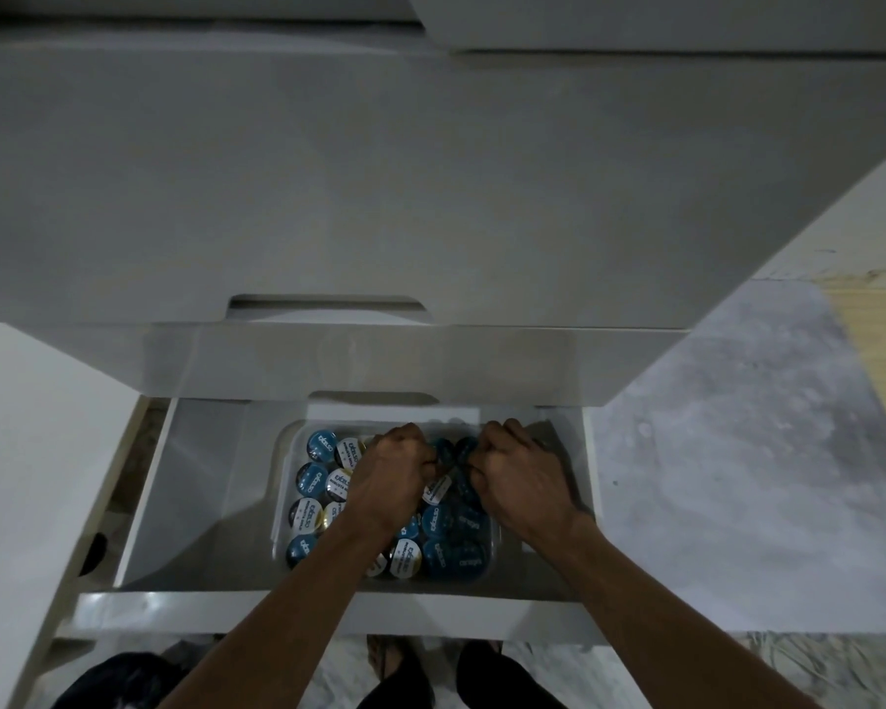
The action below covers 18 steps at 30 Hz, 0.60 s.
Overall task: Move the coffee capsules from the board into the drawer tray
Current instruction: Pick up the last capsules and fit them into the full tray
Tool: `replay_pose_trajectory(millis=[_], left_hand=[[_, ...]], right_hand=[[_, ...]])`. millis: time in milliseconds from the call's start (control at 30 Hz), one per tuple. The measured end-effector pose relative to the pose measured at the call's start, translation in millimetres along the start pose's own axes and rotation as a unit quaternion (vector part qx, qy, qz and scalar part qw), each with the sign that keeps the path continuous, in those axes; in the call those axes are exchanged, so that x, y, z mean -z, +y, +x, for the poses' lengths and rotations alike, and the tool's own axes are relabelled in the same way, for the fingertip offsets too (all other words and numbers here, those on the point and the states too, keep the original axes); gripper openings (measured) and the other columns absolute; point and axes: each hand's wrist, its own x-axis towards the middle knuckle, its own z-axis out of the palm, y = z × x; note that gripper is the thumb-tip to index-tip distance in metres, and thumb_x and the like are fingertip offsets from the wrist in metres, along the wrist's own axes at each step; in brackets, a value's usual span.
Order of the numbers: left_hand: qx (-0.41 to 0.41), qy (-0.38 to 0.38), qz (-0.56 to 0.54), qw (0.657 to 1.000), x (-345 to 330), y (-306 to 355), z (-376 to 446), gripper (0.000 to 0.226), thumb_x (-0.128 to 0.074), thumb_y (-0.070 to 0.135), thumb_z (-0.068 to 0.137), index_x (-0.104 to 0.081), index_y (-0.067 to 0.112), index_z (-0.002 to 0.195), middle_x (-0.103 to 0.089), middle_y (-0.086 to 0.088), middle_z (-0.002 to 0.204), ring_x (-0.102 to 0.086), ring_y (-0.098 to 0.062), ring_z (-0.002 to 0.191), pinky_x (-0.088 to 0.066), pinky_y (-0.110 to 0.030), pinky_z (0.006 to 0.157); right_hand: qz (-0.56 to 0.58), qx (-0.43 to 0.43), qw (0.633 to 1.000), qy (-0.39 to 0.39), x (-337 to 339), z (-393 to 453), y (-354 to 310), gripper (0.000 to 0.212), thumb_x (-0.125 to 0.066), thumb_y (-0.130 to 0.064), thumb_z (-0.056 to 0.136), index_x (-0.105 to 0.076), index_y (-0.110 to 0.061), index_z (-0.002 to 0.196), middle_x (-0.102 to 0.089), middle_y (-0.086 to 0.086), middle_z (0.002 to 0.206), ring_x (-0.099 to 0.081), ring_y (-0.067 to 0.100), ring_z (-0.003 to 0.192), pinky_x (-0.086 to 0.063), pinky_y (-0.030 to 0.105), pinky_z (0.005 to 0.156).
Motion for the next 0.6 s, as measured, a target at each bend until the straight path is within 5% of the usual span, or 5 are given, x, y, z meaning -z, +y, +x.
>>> replay_pose_trajectory(millis=[300,600], left_hand=[[0.002,0.001,-0.019,1.0,-1.7,-5.2,0.6,0.014,-0.063,0.023,0.088,-0.074,0.014,0.09,-0.061,-0.003,0.094,-0.061,-0.019,0.083,-0.053,-0.035,0.073],[0.01,0.012,-0.068,0.998,4.3,-11.0,-2.2,0.01,-0.069,0.025,0.085,-0.075,0.019,0.089,-0.061,0.003,0.089,-0.06,-0.015,0.077,-0.053,-0.033,0.072]], right_hand=[[0.01,0.001,1.0,-0.024,-1.0,-1.8,-1.4,0.028,-0.065,-0.024,0.086,-0.066,-0.02,0.114,-0.063,0.001,0.111,-0.054,0.021,0.103,-0.054,0.034,0.069],[0.028,-0.003,0.999,-0.03,2.0,-3.2,-0.6,0.029,-0.053,-0.031,0.094,-0.063,-0.021,0.119,-0.06,0.001,0.119,-0.049,0.021,0.111,-0.053,0.037,0.079]])
